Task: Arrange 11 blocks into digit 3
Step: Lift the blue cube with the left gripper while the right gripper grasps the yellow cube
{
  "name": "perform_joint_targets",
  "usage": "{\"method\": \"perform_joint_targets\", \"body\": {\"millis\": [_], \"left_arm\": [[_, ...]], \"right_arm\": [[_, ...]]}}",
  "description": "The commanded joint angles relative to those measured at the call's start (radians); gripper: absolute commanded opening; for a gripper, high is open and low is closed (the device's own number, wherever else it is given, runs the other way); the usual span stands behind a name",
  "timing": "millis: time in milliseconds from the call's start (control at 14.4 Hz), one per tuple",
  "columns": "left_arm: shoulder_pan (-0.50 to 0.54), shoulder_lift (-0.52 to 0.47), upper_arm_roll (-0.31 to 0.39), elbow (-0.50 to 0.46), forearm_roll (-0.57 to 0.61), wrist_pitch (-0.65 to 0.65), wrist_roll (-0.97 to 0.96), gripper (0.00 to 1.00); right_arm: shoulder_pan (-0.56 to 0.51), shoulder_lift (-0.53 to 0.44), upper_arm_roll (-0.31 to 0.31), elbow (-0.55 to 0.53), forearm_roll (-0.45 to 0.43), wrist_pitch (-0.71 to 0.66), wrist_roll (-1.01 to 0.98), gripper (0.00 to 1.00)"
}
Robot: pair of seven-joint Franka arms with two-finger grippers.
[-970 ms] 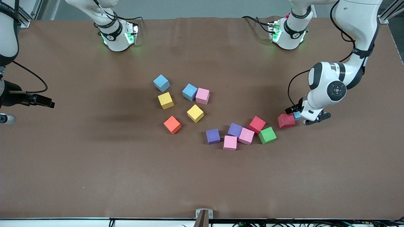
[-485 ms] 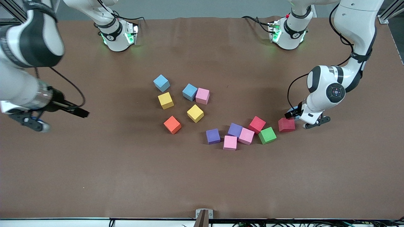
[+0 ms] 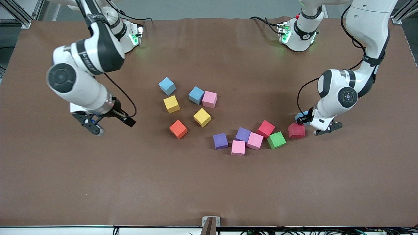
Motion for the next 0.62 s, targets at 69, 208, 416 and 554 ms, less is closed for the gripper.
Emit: {"method": "perform_joint_targets", "body": {"millis": [69,208,416,554], "left_arm": [[-0.051,-0.142,-0.072,-0.012,0.006,-0.147,-0.072,0.38],[-0.051,-0.194,-0.176,-0.031,0.006,-0.18,-0.141,0.38],[-0.051,-0.213,-0.362,-0.043,0.006,-0.181,-0.324,0.38],[-0.057,-0.2,-0.488,-0.04,0.006,-0.178,-0.432,0.38]], "right_arm": [[0.029,-0.016,-0.01,-0.09,0.009,0.049,0.11,1.0],[0.045,-0.024,-0.01,-0.119,0.009,0.055,0.166,1.0],[0.059,-0.06,-0.008,-0.225,0.009,0.13,0.189,1.0],[0.05,-0.086,-0.01,-0.29,0.009,0.16,0.192,1.0]]}}
